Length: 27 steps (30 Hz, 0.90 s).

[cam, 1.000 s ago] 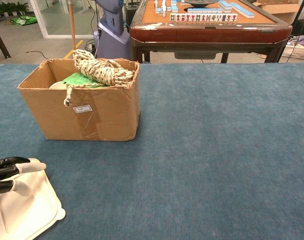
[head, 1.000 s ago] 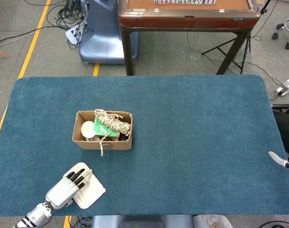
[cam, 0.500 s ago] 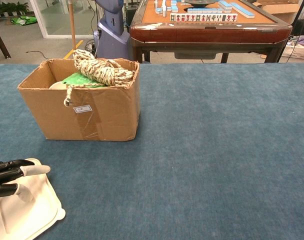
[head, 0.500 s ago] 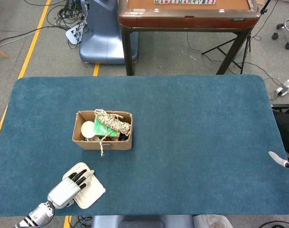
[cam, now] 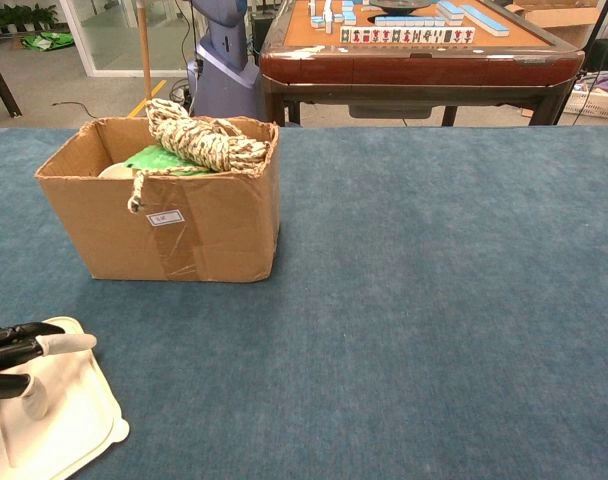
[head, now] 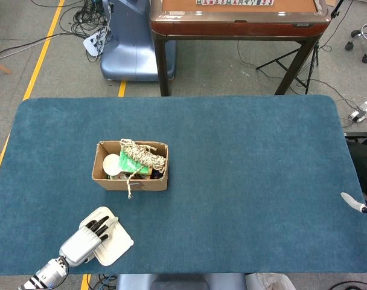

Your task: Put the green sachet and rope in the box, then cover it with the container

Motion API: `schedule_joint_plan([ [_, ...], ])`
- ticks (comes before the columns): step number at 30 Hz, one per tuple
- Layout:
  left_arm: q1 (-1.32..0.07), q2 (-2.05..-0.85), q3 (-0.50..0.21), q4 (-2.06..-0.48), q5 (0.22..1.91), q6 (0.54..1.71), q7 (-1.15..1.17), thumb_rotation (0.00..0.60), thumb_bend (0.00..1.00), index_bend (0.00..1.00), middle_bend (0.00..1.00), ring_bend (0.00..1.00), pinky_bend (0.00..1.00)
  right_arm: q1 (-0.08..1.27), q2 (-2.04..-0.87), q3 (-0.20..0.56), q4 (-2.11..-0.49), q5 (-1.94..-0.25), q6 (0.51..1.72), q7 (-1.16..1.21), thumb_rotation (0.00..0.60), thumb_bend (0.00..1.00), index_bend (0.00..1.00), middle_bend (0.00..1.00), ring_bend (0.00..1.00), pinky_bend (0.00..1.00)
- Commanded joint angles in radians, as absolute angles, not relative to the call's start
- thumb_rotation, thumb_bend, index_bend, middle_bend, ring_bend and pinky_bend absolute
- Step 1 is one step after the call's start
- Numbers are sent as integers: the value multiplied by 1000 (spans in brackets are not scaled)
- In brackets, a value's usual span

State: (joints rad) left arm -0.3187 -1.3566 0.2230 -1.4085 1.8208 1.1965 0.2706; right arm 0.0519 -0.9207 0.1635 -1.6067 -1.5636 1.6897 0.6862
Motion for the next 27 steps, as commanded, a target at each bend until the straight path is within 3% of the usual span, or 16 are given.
schedule_joint_plan([
  [1,-317,-1355,224,-1409,1819,1197,269,600,240,400,0,0,224,52,-921,164,-1607,-1563,1689,686,600,0,139,130,0,39],
  [27,-301,-1309,240,-1467,1801,1215,210,600,468,477,0,0,224,53,-922,164,-1608,-1563,1688,685,600,0,140,130,0,39],
])
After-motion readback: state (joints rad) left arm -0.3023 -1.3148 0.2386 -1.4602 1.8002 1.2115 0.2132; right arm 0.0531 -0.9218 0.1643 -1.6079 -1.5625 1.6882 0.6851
